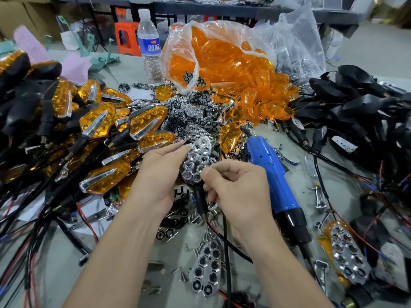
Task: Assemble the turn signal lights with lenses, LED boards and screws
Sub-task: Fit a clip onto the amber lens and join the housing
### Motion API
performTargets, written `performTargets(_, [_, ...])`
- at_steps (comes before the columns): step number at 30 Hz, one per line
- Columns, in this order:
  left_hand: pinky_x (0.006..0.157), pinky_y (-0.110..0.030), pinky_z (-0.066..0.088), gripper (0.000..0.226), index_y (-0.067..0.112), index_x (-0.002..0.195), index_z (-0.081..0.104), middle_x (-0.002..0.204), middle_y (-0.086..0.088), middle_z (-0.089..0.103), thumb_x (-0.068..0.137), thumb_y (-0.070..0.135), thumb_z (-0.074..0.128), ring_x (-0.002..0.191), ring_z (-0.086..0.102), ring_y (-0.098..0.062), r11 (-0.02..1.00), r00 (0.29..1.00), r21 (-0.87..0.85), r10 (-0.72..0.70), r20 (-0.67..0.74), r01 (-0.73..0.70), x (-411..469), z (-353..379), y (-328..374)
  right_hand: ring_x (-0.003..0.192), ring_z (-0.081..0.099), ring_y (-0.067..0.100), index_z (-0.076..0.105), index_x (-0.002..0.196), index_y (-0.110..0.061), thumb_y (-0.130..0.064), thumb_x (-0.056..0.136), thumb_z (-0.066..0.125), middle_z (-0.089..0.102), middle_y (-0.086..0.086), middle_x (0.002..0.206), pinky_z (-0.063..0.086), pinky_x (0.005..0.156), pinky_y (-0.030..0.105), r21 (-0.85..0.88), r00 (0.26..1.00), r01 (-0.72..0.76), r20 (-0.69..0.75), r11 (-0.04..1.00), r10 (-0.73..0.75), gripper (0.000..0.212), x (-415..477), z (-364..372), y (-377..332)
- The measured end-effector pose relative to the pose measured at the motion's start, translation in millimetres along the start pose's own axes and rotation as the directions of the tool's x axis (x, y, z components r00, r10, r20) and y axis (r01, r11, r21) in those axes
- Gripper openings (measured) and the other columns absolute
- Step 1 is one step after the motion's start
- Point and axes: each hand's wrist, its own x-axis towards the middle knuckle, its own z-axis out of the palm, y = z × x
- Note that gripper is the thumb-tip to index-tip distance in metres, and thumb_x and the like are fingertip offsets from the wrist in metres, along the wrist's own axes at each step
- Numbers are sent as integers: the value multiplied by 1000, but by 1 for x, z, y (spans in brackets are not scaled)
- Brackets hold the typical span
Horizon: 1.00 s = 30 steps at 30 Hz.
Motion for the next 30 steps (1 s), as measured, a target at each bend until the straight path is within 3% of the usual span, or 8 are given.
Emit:
performTargets(4, [49,-20,52,8,16,99,76,73,4,77,98,15,68,60,69,-7,999,1000,51,-7,2,6,-1,0,0,49,59,3,76,77,-34,-18,86,81,71,-6,59,51,53,24,-206,999,52,19,977,-49,19,3,-8,-7])
performTargets(9, [51,-22,53,11,12,103,78,81,-1,80,95,13,71,64,71,-10,998,998,51,-22,51,20,-1,1,0,51,57,9,75,77,-26,-15,89,78,68,0,59,54,57,37,-269,989,90,136,959,-55,16,4,-19,-16])
performTargets(13, [46,-22,51,18,6,107,78,79,-4,79,91,12,74,59,69,-10,997,998,82,-17,62,12,-2,0,0,50,49,13,68,67,-11,-2,91,74,58,-1,55,41,48,22,-47,987,28,162,999,-20,27,9,-30,-21])
performTargets(19, [58,-23,52,16,11,100,82,86,-4,81,85,18,79,69,72,-10,991,991,126,-55,124,39,-2,0,-1,59,47,6,67,69,-15,-5,91,75,54,-10,60,41,59,21,-265,924,153,380,952,-42,25,11,-37,-21])
performTargets(22, [52,-20,52,14,10,96,82,83,-6,80,85,16,79,63,71,-11,990,987,131,-67,148,48,-3,1,-1,62,50,9,67,70,-17,-12,89,78,59,2,63,48,64,38,-384,938,189,342,904,-51,23,10,-36,-20])
performTargets(24, [49,-19,51,15,6,97,81,79,-8,78,86,15,78,59,69,-13,991,985,124,-76,152,58,-4,1,-1,61,51,12,69,70,-18,-15,88,79,62,7,66,50,64,41,-417,959,184,275,890,-70,21,8,-35,-19])
performTargets(28, [51,-22,54,10,10,93,84,83,-10,79,91,14,74,63,71,-15,988,977,139,-88,196,61,-6,0,-1,47,45,3,72,68,-23,-24,84,82,62,1,55,38,47,20,-468,985,112,170,877,-34,19,5,-32,-18])
performTargets(30, [55,-25,57,16,16,91,85,88,-10,80,95,15,70,69,72,-16,985,971,161,-89,223,54,-8,0,-1,40,44,4,71,63,-22,-28,83,83,60,-6,48,36,46,13,-508,994,51,111,860,6,24,5,-31,-18])
